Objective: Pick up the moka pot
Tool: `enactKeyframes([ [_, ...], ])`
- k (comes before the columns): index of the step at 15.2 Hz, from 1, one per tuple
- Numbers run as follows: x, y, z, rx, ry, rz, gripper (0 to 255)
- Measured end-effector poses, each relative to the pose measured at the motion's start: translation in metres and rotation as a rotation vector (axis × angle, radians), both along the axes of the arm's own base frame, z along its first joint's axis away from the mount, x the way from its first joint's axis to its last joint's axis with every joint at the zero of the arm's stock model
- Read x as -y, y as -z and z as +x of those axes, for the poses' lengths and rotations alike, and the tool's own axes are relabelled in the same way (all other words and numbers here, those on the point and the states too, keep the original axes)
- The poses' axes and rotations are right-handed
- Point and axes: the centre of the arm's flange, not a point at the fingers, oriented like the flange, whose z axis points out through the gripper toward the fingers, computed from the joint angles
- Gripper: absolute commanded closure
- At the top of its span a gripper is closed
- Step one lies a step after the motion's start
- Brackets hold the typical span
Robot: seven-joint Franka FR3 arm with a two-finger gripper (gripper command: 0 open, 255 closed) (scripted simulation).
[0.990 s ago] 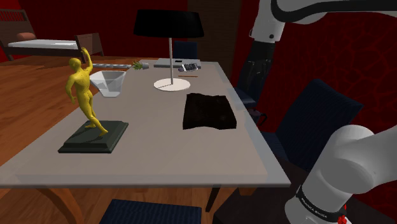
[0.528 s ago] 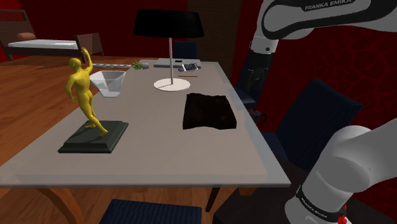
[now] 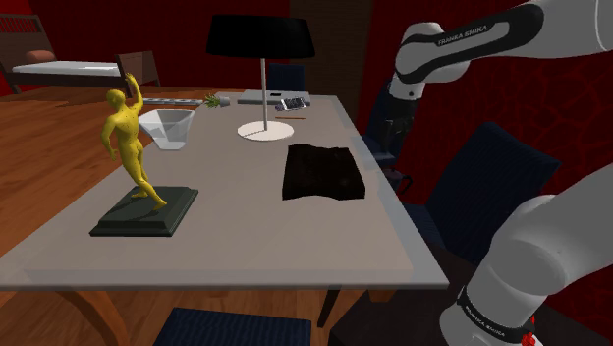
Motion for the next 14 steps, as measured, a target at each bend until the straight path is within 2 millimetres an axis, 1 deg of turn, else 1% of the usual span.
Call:
enactKeyframes([
  [1,0.009,0.006,0.002,-0.002,0.003,0.0,0],
  [3,0.03,0.019,0.012,-0.006,0.009,0.001,0],
  [5,0.05,0.033,0.015,-0.01,0.015,0.001,0],
  [6,0.063,0.042,0.022,-0.011,0.019,0.001,0],
  [10,0.106,0.068,0.037,-0.02,0.031,0.002,0],
  [14,0.149,0.095,0.047,-0.03,0.043,0.003,0],
])
